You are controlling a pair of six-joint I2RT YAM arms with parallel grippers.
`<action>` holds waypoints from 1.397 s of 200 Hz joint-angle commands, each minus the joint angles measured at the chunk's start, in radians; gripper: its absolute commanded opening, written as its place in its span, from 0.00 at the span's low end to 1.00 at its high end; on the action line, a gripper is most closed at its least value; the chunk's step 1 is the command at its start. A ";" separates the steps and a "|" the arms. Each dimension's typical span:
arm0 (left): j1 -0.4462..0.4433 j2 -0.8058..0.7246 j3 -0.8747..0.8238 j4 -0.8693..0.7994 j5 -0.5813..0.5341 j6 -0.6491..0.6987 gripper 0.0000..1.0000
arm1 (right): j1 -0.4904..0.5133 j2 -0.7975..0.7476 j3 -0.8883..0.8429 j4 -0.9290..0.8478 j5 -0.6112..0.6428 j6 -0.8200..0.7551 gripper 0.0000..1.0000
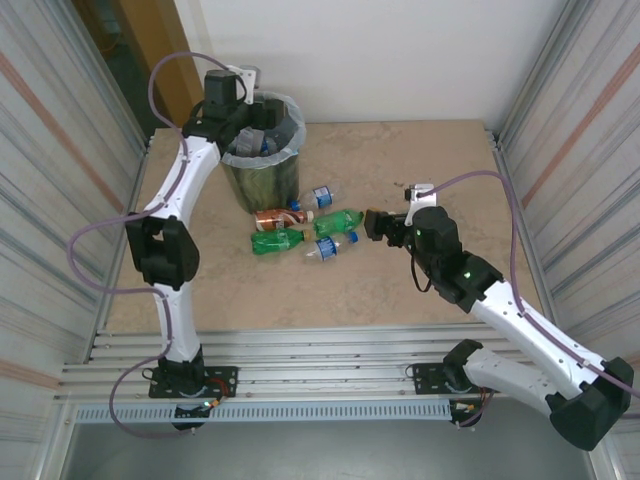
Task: Put the plastic bottles in the bin
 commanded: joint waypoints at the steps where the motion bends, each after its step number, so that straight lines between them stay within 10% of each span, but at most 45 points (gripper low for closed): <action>1: 0.003 -0.112 -0.043 0.042 0.017 -0.022 0.90 | -0.026 0.018 0.046 -0.059 0.029 0.071 0.98; 172: -0.132 -0.738 -0.802 0.255 -0.115 -0.135 0.99 | -0.220 0.575 0.307 -0.338 -0.174 0.532 0.98; 279: -0.138 -0.852 -0.957 0.238 -0.109 -0.223 0.99 | -0.245 0.804 0.423 -0.326 -0.198 0.587 0.98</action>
